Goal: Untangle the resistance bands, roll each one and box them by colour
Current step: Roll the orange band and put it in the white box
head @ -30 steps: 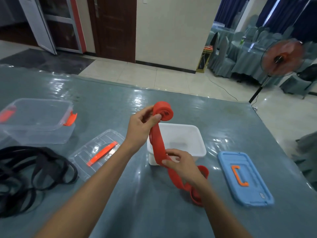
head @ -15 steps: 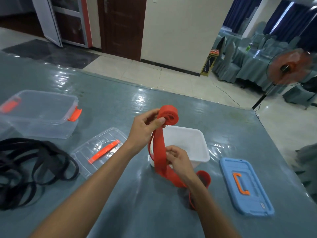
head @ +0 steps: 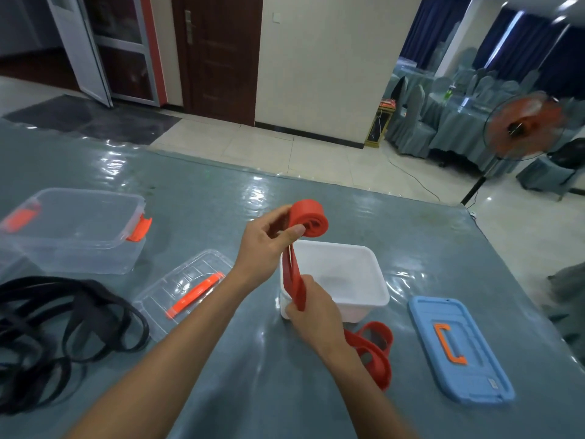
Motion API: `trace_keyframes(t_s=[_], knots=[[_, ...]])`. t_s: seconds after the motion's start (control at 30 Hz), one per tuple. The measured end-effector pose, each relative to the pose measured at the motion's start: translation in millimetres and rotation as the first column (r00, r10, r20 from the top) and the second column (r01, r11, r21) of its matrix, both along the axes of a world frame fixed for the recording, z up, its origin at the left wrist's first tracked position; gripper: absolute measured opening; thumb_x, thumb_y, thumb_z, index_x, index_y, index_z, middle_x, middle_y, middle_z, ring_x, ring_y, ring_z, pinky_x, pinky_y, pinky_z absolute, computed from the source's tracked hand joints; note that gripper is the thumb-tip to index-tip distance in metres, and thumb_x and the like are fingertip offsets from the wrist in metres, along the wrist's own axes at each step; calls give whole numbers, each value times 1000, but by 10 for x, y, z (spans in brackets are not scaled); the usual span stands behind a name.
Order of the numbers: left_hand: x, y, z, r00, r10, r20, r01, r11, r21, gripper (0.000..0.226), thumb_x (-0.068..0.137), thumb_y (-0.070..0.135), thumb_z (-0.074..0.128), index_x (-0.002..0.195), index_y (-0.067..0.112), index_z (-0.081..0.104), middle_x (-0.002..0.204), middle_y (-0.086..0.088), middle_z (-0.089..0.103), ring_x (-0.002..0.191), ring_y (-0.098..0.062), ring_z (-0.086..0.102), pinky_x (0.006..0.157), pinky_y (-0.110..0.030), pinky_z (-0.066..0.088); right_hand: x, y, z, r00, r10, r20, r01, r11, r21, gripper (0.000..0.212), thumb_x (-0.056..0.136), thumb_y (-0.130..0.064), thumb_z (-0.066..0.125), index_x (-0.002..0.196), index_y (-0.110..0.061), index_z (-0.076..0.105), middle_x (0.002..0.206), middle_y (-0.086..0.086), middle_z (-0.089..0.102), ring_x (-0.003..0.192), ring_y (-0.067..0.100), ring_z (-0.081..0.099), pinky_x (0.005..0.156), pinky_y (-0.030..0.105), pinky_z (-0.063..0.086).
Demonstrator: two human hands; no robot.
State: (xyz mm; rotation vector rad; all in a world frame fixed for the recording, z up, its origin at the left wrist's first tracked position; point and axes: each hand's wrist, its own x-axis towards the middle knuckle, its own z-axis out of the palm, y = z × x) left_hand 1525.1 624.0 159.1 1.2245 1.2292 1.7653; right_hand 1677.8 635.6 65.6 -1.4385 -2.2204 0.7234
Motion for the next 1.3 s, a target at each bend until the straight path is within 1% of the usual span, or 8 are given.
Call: trace_keyframes(t_s=[0.27, 0.47, 0.57, 0.77, 0.9, 1.0, 1.17, 1.3], knots=[[-63, -31, 0, 996, 50, 73, -50, 999, -2, 28, 85, 22, 74, 113, 24, 72, 86, 3, 74, 76, -15, 68, 82, -34, 59, 433, 77, -162, 965, 28, 262, -17, 999, -43, 38, 94, -19, 46, 130, -29, 53, 121, 0, 68, 111, 26, 63, 97, 40, 51], [-30, -96, -6, 999, 0, 37, -1, 1000, 10, 24, 94, 5, 67, 116, 12, 70, 91, -8, 71, 76, -17, 65, 77, -33, 56, 603, 94, -41, 976, -171, -133, 175, 984, 20, 38, 101, -19, 43, 136, -29, 53, 130, -10, 64, 118, 13, 60, 106, 36, 47], [-19, -99, -27, 999, -7, 47, 6, 1000, 5, 24, 93, 8, 68, 117, 12, 70, 94, -9, 73, 79, -18, 67, 78, -32, 58, 603, 153, -44, 989, -144, -19, 144, 989, 22, 41, 101, -19, 47, 141, -26, 52, 128, -8, 63, 117, 15, 60, 105, 35, 46], [64, -86, -202, 999, -31, -28, 30, 999, -40, 40, 82, 25, 75, 121, 19, 70, 107, 0, 77, 101, -18, 71, 96, -36, 56, 548, 85, -101, 993, 115, 30, -103, 957, -271, 72, 86, -26, 75, 151, -26, 43, 137, -5, 57, 110, 8, 56, 99, 26, 48], [49, -93, -422, 976, -74, -203, 45, 989, -143, 36, 84, 28, 73, 119, 28, 69, 110, 6, 76, 107, -15, 70, 98, -35, 54, 535, 89, 127, 940, -39, -339, -22, 984, -174, 58, 89, -24, 75, 141, -30, 51, 131, -11, 63, 109, -9, 59, 87, 8, 47], [2, -117, -555, 886, -165, -433, 56, 966, -254, 26, 89, 27, 70, 115, 25, 69, 104, 4, 73, 99, -16, 68, 92, -39, 53, 536, 100, 341, 880, -64, -471, 18, 995, -101, 59, 91, -26, 73, 143, -35, 49, 127, -20, 62, 108, -8, 61, 82, 8, 50], [68, -215, -587, 567, -368, -737, 108, 920, -377, 14, 96, 29, 63, 108, 22, 60, 95, 0, 62, 90, -18, 58, 85, -47, 49, 529, 100, 488, 978, 174, -112, -175, 984, 1, 56, 87, -29, 75, 140, -29, 57, 121, -11, 66, 89, 7, 62, 89, 31, 52], [100, -263, -558, 598, -365, -714, 153, 926, -346, 17, 95, 26, 66, 112, 25, 64, 97, 1, 63, 91, -15, 59, 85, -37, 50, 529, 57, 544, 955, 187, -229, -207, 976, -69, 42, 81, -15, 75, 120, -29, 69, 107, -11, 69, 86, 14, 65, 87, 39, 55]])
